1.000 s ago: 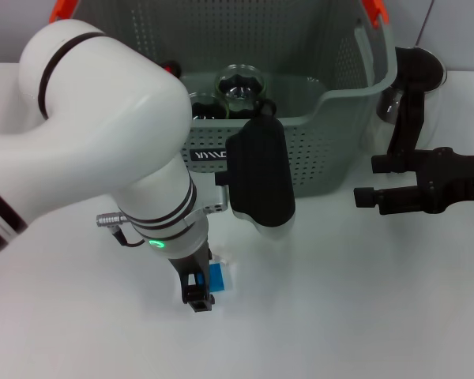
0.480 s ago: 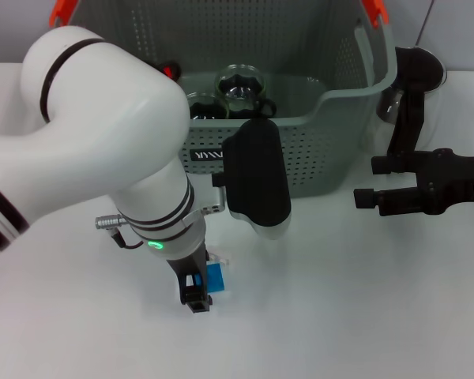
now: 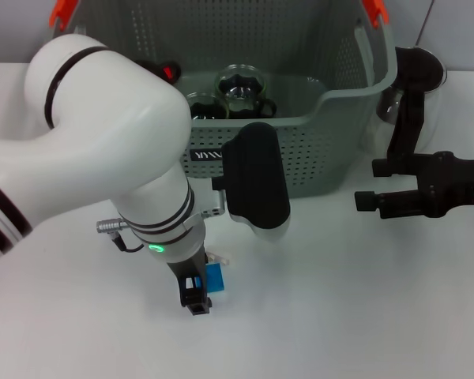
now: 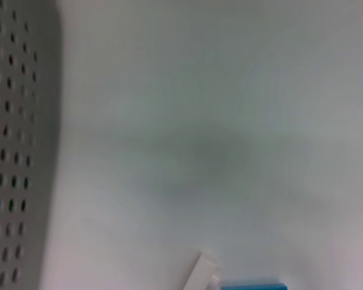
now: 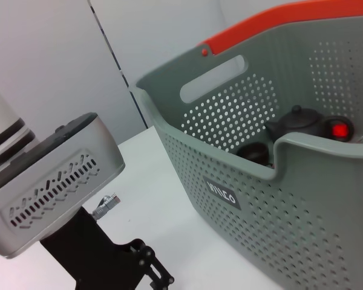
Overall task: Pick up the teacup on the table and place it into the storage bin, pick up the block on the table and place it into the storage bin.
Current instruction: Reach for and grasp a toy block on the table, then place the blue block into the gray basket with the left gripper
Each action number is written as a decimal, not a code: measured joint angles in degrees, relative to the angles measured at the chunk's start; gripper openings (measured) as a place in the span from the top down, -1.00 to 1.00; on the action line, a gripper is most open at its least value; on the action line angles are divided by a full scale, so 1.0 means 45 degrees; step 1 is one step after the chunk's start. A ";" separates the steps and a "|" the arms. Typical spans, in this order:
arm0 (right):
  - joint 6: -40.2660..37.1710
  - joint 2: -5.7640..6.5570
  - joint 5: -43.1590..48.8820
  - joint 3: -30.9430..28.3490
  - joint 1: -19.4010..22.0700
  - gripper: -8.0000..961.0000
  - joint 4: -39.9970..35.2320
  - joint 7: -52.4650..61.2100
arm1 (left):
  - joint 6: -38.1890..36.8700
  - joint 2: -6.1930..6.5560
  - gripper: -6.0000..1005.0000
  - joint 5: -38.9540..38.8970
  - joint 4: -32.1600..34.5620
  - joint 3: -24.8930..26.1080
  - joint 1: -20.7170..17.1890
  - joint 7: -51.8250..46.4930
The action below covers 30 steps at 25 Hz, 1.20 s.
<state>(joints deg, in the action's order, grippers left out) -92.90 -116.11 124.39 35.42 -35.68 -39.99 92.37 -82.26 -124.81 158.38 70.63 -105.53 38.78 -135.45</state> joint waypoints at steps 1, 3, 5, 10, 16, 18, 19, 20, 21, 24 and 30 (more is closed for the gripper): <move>0.0000 0.0003 -0.0001 -0.0001 0.0007 -0.97 0.0000 0.0000 | 0.0001 0.0000 -0.25 -0.0001 0.0010 -0.0014 -0.0004 -0.0036; 0.0000 0.0013 -0.0003 0.0000 0.0027 -0.97 0.0000 0.0000 | 0.0002 0.0002 -0.23 -0.0062 0.0010 -0.0057 0.0001 -0.0048; 0.0003 0.0017 -0.0005 0.0000 0.0037 -0.97 0.0000 0.0000 | 0.0002 0.0002 -0.21 -0.0166 -0.0003 -0.0097 0.0024 -0.0055; 0.0020 0.0021 -0.0008 -0.0001 0.0039 -0.97 0.0000 -0.0013 | 0.0014 0.0002 -0.16 -0.0206 -0.0012 -0.0246 0.0073 -0.0192; 0.0059 0.0021 -0.0008 0.0000 0.0038 -0.97 0.0000 -0.0019 | 0.0020 0.0002 -0.10 -0.0174 -0.0023 -0.0280 0.0184 -0.0475; 0.0060 0.0021 -0.0008 -0.0001 0.0039 -0.97 0.0000 -0.0019 | 0.0005 0.0004 -0.08 -0.0159 -0.0027 -0.0239 0.0241 -0.0616; 0.0060 0.0021 -0.0008 0.0000 0.0038 -0.97 0.0000 -0.0019 | -0.0009 0.0008 -0.07 -0.0159 -0.0026 -0.0214 0.0262 -0.0656; 0.0060 0.0021 -0.0008 0.0000 0.0038 -0.97 -0.0001 -0.0019 | -0.0037 0.0016 -0.06 -0.0157 -0.0026 -0.0188 0.0289 -0.0678; 0.0060 0.0021 -0.0007 -0.0001 0.0038 -0.97 0.0000 -0.0019 | -0.0050 0.0016 -0.05 -0.0147 -0.0026 -0.0190 0.0305 -0.0686; 0.0060 0.0009 -0.0007 -0.0001 0.0038 -0.97 0.0000 -0.0019 | -0.0094 0.0020 0.04 -0.0102 -0.0033 -0.0248 0.0333 -0.0711; 0.0059 0.0024 -0.0006 0.0000 0.0044 -0.97 0.0000 -0.0019 | -0.0741 0.0027 0.19 -0.0089 0.0501 -0.0172 0.0315 -0.0842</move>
<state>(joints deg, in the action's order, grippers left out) -92.64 -116.00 124.36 35.42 -35.48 -39.99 92.28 -85.60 -124.69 157.98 72.88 -106.30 40.19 -139.24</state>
